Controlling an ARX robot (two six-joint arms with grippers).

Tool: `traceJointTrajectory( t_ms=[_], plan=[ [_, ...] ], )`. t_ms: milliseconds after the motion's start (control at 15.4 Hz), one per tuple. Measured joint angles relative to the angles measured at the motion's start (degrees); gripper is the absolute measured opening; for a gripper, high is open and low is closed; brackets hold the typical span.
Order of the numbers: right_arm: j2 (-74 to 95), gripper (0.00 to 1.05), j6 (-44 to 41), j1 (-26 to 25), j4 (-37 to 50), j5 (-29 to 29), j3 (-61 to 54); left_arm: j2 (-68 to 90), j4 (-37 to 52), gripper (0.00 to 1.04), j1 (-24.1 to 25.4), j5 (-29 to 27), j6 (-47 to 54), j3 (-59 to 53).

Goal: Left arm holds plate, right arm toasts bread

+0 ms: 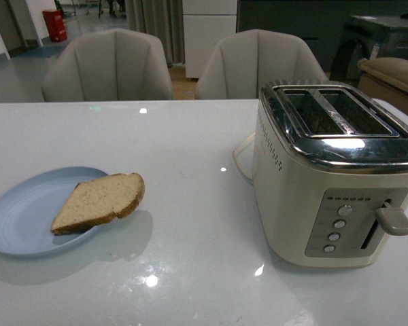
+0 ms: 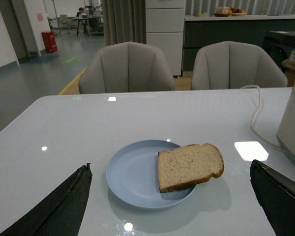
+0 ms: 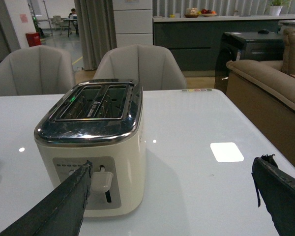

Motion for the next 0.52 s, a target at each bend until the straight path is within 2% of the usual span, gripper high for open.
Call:
traceJointTrajectory(
  t_ms=[521],
  plan=[
    [0.00, 0.98, 0.00, 0.00, 0.00, 0.00, 0.00, 0.00, 0.00, 0.98, 0.00, 0.00, 0.00, 0.00]
  ],
)
